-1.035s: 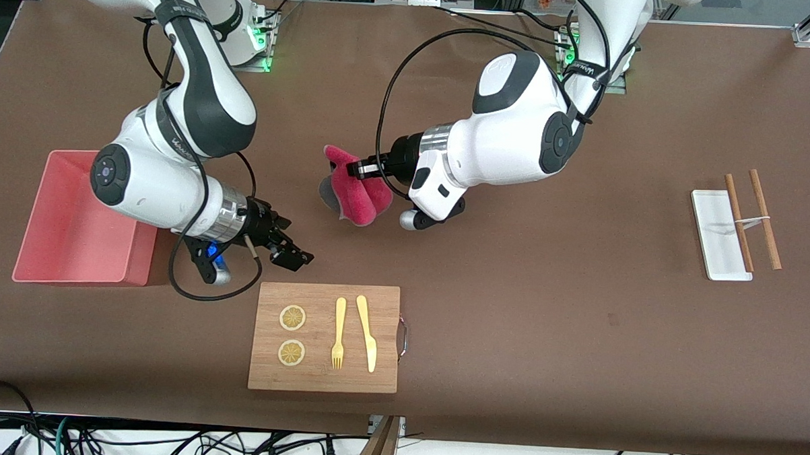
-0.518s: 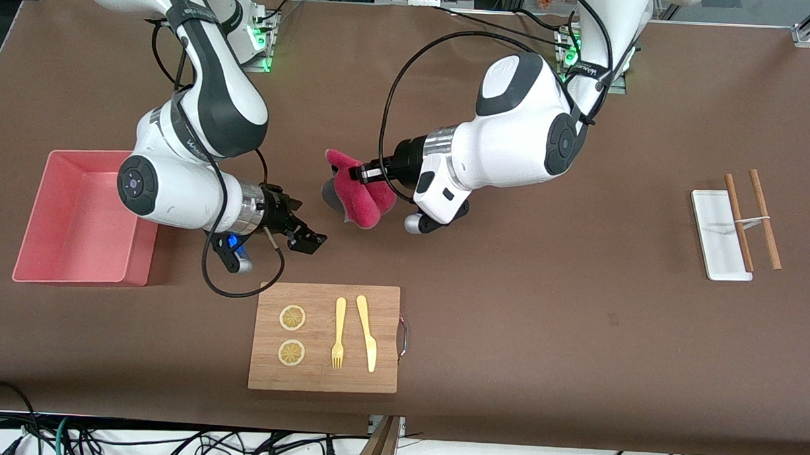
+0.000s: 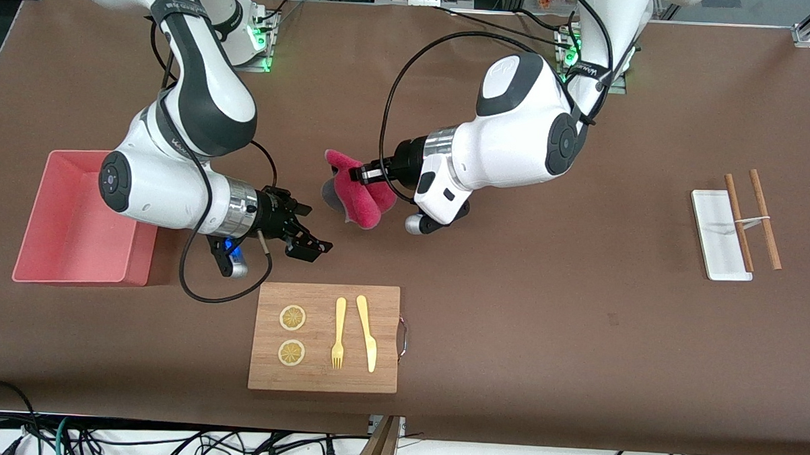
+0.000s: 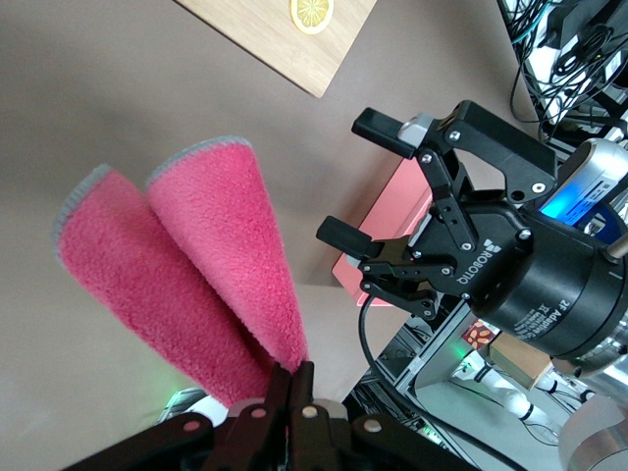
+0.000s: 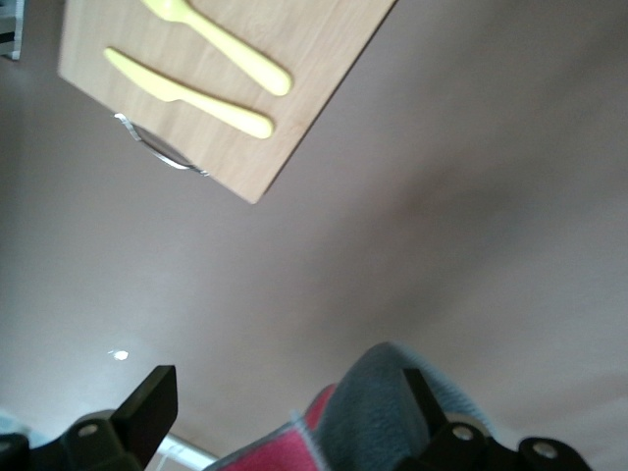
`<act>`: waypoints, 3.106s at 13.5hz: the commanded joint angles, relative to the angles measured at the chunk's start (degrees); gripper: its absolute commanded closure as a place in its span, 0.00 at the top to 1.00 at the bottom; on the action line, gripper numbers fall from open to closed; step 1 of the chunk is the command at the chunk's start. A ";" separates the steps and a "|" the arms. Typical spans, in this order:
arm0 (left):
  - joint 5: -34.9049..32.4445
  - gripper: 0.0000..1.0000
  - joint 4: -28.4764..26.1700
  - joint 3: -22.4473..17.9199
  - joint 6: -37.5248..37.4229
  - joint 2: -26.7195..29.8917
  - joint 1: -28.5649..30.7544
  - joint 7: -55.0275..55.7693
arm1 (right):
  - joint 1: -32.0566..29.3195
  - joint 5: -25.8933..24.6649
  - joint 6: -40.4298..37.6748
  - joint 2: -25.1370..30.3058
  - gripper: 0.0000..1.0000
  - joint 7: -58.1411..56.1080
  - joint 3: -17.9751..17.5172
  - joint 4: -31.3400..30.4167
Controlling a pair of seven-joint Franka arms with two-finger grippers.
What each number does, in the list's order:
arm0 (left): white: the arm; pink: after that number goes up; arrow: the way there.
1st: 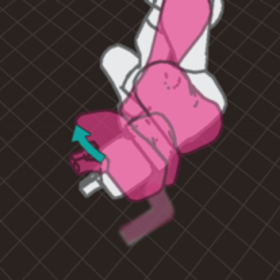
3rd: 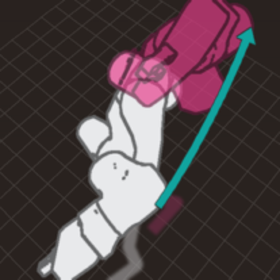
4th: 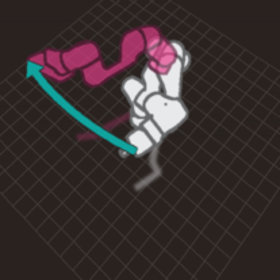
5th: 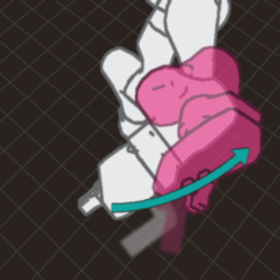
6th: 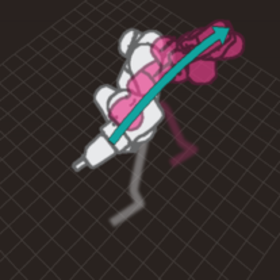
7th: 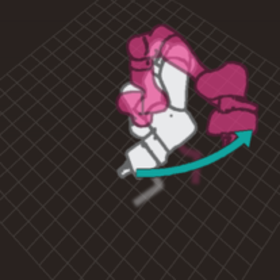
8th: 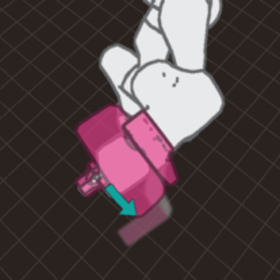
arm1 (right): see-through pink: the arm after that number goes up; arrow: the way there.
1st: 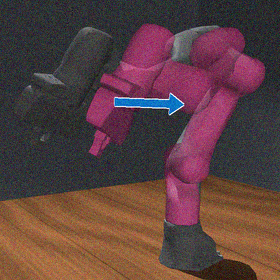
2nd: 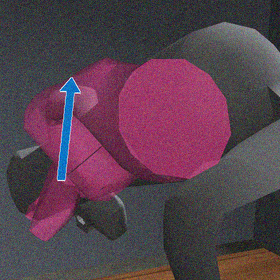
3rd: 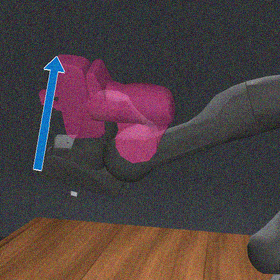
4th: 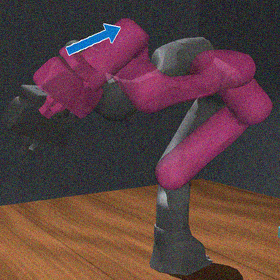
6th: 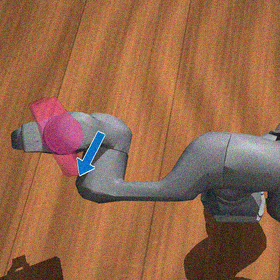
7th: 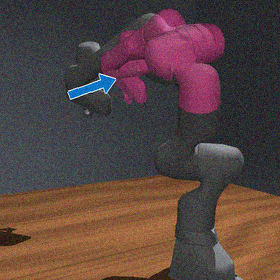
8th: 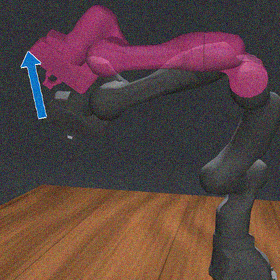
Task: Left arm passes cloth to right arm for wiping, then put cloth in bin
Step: 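Close the right gripper on the cloth below the left gripper, then open the left gripper and withdraw it while the right gripper holds cloth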
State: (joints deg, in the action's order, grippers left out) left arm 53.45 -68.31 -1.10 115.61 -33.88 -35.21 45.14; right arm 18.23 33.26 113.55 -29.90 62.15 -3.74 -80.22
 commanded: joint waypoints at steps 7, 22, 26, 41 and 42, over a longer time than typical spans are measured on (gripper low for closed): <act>1.84 0.00 0.73 -0.48 2.86 -0.49 -0.30 0.74 | 3.83 3.74 6.16 -2.26 1.00 0.78 -0.57 0.24; 1.84 0.00 0.73 -0.48 2.69 -0.40 -0.39 0.74 | 4.01 6.91 5.45 -1.91 0.00 0.16 -0.57 0.33; 1.84 0.05 0.64 -0.48 2.69 -0.49 -0.30 0.65 | 4.01 6.91 5.45 -1.91 0.00 0.08 -0.57 0.33; 0.61 0.32 -0.24 -0.92 -8.97 1.88 5.40 1.18 | 3.57 6.03 0.64 -1.39 0.00 -0.63 -0.22 0.33; -0.61 0.52 -0.15 -1.01 -12.31 2.06 6.98 1.01 | 3.48 5.94 -1.55 -0.60 0.00 -0.37 -0.04 0.33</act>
State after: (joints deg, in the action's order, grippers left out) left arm 53.44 -68.29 -1.88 108.79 -33.12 -30.71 45.94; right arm 22.04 39.01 115.70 -31.94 62.16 -4.11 -80.10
